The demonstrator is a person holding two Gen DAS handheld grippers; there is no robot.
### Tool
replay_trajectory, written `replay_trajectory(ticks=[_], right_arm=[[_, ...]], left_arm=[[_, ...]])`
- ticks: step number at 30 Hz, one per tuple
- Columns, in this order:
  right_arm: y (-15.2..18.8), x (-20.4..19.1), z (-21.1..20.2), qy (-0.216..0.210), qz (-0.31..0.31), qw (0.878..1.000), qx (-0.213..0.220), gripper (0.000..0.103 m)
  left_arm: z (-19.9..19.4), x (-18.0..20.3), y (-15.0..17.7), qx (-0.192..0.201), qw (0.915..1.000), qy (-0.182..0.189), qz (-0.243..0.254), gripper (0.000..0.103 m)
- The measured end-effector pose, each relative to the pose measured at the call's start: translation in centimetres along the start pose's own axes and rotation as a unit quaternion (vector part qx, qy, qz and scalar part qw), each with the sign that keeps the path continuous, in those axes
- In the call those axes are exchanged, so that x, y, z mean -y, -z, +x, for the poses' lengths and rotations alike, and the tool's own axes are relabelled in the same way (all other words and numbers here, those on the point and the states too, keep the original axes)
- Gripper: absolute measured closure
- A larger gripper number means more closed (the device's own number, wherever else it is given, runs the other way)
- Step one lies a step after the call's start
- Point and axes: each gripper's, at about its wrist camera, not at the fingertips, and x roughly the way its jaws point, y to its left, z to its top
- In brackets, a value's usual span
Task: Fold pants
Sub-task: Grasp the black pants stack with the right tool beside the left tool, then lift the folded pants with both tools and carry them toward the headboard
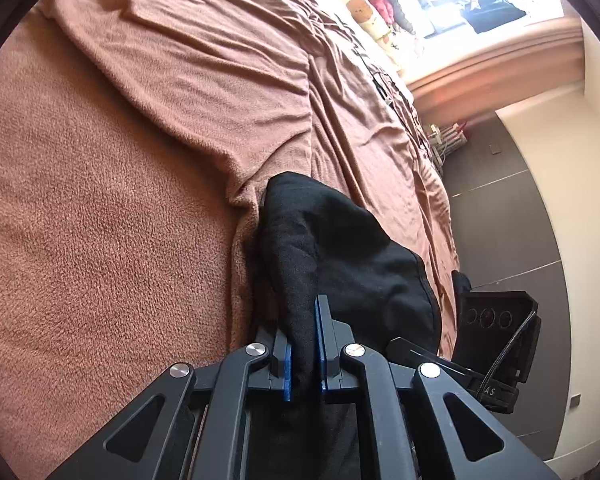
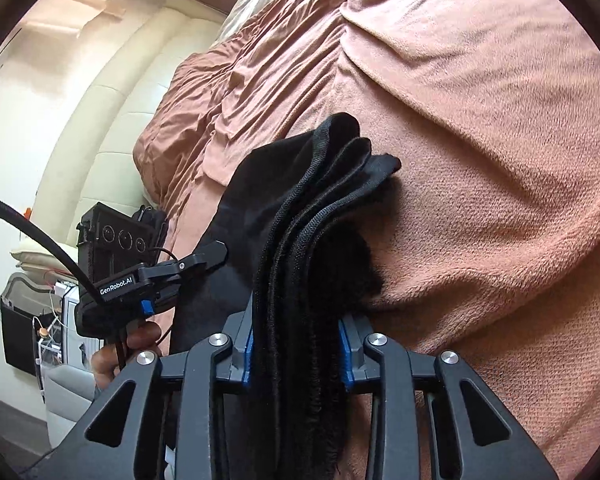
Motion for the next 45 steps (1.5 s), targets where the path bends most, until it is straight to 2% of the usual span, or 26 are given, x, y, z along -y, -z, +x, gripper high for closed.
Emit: replay_trajectory(ticks=[9,18,30,45], right_arm=[[1.4,-4.7,-2.5,0.009,-0.055,0.998,0.037,0.078],[4.8,-9.3,-6.3,0.012,-0.107,0.991,0.081,0.08],[11.8,-15.8,-14.1,0.016,-0.181,0.973,0.141,0.08],[20.4,-22.0,-18.6,0.01,-0.243,0.952,0.185,0.08]], left_arm=[[-5.0,3.3,1.2,0.053,0.9979,0.015,0.035,0.094],[-10.6,7.4,4.5,0.11,0.991,0.026,0.072,0.096],[-19.0,13.4,10.4,0.173,0.9758,0.054,0.123,0.097],[-29.4,17.4,17.9,0.239,0.9561,0.051,0.161,0.097]])
